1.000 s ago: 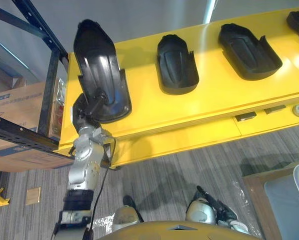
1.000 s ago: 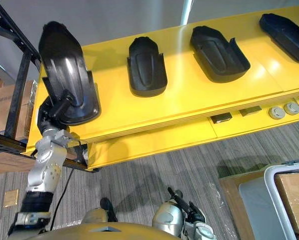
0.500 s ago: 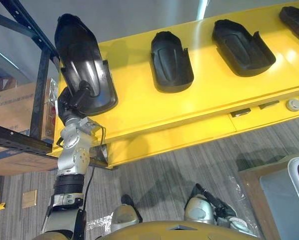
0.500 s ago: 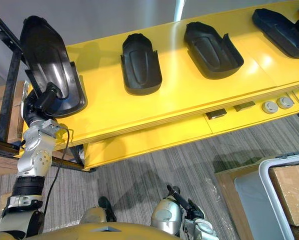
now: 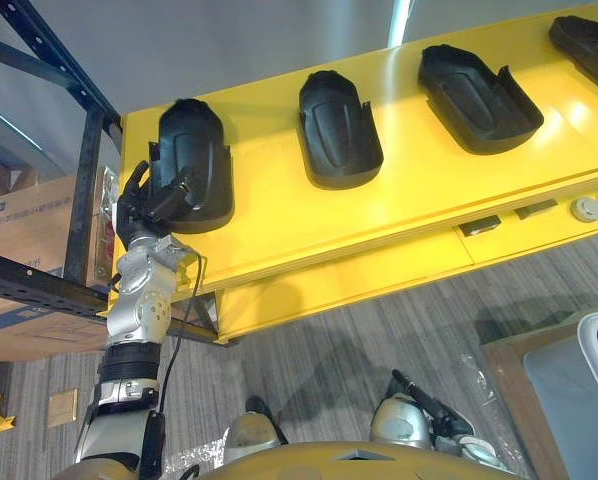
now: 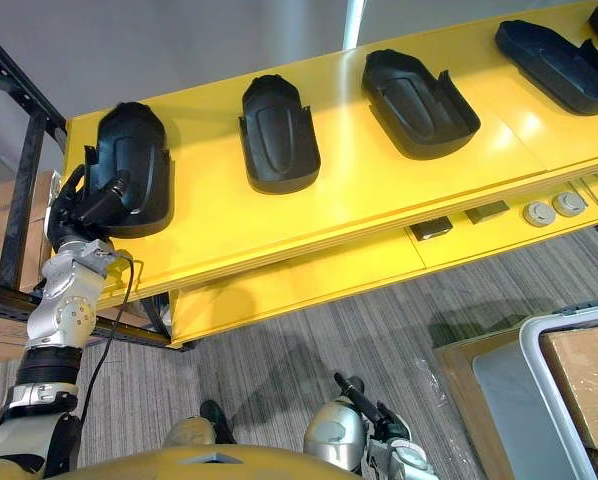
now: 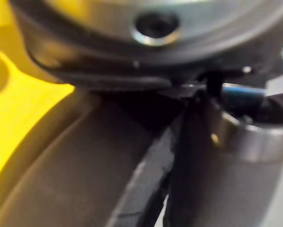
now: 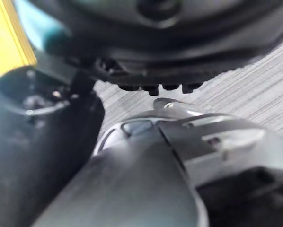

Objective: Walk over and take three plastic housings, then place them on the shelf

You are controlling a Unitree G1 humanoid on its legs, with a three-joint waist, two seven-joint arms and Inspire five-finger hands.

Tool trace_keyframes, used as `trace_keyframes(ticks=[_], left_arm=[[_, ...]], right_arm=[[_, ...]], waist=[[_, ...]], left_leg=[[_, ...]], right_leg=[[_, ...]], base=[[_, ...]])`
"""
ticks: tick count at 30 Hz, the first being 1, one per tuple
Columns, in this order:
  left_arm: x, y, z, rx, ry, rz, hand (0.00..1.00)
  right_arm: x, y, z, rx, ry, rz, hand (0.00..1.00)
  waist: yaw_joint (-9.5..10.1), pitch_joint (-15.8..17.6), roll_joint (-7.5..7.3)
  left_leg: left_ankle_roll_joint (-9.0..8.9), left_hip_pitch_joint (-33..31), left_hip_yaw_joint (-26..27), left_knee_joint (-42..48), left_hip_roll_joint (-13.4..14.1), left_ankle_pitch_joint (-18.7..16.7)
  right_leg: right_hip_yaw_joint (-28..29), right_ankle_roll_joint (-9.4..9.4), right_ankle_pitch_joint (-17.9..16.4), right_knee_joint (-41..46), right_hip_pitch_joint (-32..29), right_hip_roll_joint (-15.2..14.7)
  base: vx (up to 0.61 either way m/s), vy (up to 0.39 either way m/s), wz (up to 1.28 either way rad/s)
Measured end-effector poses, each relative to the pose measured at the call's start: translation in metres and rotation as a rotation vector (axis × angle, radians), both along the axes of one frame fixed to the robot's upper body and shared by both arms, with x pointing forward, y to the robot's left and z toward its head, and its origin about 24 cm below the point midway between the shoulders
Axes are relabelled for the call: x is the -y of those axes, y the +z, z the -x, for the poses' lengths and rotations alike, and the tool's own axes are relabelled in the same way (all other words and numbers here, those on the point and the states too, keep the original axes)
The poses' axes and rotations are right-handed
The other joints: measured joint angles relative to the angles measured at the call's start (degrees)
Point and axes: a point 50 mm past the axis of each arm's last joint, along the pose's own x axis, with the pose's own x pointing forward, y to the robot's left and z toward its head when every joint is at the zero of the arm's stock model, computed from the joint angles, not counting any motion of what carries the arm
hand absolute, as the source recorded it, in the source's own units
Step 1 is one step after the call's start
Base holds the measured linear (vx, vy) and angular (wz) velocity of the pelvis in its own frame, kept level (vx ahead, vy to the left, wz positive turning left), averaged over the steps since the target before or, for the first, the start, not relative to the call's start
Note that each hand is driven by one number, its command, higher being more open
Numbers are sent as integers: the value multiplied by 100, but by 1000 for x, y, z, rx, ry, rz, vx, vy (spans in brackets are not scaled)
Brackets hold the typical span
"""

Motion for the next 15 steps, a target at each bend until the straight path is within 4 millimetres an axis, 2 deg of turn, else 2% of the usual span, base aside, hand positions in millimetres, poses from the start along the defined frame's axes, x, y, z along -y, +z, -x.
trace_keyframes(ticks=[15], left_arm=[[3,2,-1,-10,23,-21,100]], right_arm=[[0,0,-1,1,-2,2,100]], waist=[[5,1,-3]], left_leg=[[-5,0,53,-63,-4,17]], right_leg=[[3,-5,118,-199,30,57]], base=[[0,0,0]])
